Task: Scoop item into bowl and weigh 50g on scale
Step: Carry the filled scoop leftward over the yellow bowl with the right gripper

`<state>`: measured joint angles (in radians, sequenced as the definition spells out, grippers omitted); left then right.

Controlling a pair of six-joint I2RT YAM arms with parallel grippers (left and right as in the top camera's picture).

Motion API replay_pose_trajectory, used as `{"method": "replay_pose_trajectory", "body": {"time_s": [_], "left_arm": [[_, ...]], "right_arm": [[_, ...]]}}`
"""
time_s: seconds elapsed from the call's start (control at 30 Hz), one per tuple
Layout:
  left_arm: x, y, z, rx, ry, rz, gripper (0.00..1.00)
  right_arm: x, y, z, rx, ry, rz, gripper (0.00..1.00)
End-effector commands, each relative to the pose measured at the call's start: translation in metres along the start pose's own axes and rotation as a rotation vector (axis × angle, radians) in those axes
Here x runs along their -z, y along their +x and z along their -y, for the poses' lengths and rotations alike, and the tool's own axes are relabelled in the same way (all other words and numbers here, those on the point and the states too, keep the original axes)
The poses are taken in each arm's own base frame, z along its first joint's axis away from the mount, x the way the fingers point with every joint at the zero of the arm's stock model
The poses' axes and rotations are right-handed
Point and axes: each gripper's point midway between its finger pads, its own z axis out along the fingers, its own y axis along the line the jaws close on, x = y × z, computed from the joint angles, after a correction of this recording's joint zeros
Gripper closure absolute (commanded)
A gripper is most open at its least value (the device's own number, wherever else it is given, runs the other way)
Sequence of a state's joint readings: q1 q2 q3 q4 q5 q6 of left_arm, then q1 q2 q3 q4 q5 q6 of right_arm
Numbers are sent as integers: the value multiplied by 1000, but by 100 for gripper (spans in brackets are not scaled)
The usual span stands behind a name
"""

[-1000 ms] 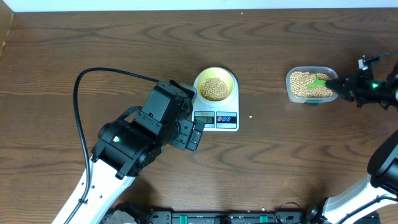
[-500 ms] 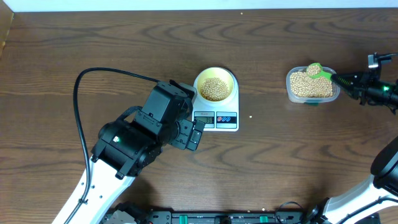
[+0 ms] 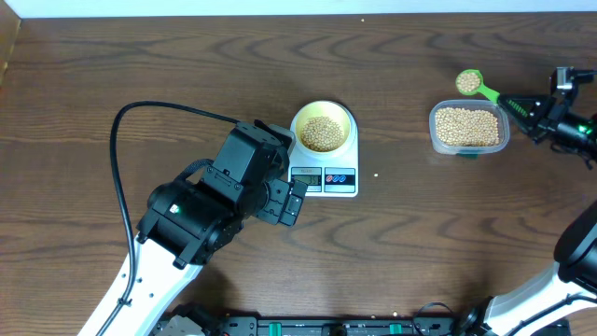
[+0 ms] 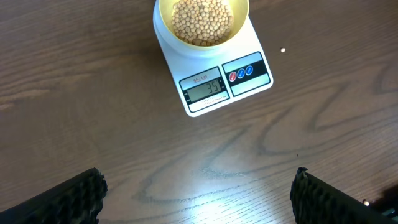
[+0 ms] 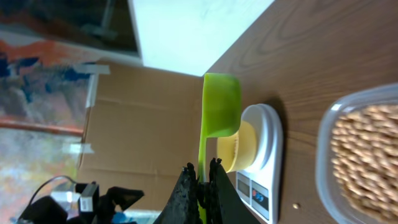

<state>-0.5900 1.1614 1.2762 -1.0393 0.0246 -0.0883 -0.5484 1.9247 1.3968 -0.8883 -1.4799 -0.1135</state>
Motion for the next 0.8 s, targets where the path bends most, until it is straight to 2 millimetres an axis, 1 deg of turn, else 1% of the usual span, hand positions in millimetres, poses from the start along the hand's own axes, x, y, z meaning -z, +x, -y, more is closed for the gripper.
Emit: {"method": "replay_pose_trajectory", "body": {"time_s": [0.0,0.23,0.27,0.3,0.43,0.57,0.6,0.77], "left_arm": [[4,-5,1,-7,7,15,3],[4,-5,1,-7,7,15,3],[4,-5,1,-8,7,15,3],[4,-5,1,-7,7,15,3],[4,-5,1,-7,7,15,3],[4,-5,1,-7,7,15,3],[4,-5,1,-7,7,15,3],[4,-5,1,-7,7,15,3]], "right_arm": [[-20,8,-10,-19,-95,-46,99],[-68,25,-21,0,-130,-173,99],[-74,26,-23,7,-135,-189,99],[-87,28,-28,23,-146,-223,99],[-114,28,-40,64,-171,-283,99],[-132,27,-55,110,-193,-324,99],[-139,28,-61,126,-202,-339,99],[-154,33,-75,140,-219,-378,99]]}}
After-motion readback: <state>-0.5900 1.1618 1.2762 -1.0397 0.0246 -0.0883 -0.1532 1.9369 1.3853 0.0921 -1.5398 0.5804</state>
